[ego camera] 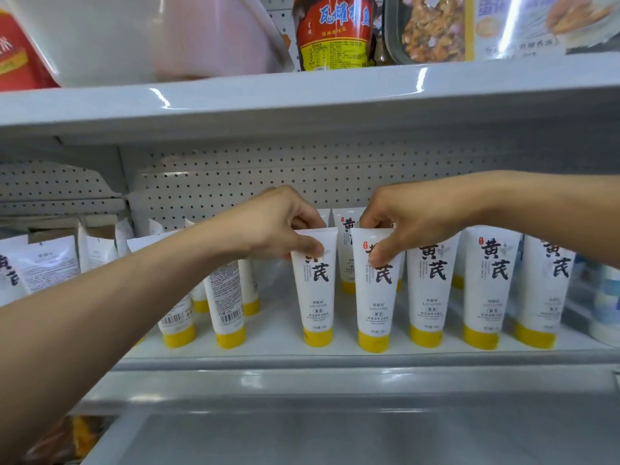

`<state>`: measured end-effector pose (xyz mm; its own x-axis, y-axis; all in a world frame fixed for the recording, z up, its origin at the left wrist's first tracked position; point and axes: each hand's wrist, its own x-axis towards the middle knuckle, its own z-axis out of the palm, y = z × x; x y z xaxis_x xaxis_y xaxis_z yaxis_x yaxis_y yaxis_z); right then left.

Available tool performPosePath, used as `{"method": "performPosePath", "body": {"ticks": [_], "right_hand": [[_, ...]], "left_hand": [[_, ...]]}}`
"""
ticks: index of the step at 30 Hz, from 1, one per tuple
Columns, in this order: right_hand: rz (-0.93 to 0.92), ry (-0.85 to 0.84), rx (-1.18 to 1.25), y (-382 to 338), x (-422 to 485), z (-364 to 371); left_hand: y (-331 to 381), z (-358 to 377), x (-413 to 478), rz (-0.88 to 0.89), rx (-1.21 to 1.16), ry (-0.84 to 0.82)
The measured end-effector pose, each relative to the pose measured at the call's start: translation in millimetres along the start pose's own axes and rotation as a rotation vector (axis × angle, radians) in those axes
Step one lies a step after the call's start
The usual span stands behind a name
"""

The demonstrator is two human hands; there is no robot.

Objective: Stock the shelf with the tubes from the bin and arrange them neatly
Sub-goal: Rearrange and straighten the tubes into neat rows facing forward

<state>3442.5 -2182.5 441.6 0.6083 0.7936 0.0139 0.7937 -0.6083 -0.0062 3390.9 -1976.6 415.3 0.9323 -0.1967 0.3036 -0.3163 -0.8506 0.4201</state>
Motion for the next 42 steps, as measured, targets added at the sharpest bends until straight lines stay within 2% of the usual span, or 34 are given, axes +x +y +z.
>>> {"method": "performPosePath", "body": {"ticks": [10,16,24,37,42], "right_hand": [[0.019,-0.015,-0.028,-2,2,-2],[0.049,-0.04,-0.009,-3,-1,1],[0.044,-0.022,-0.003,2,3,4],[0.039,-0.059,0.036,1,-1,3],[-0.033,0.016,0.081,0,-2,-5]], "left_hand": [[4,-1,2,0.012,-0.074,-0.08],[5,0,-1,0.029,0.137,-0.076],[2,-1,-1,0.038,0.029,-0.133],[9,1,-1,-0.009,0.148,-0.119],[11,-10,-9,-0.013,0.07,-0.1]]}}
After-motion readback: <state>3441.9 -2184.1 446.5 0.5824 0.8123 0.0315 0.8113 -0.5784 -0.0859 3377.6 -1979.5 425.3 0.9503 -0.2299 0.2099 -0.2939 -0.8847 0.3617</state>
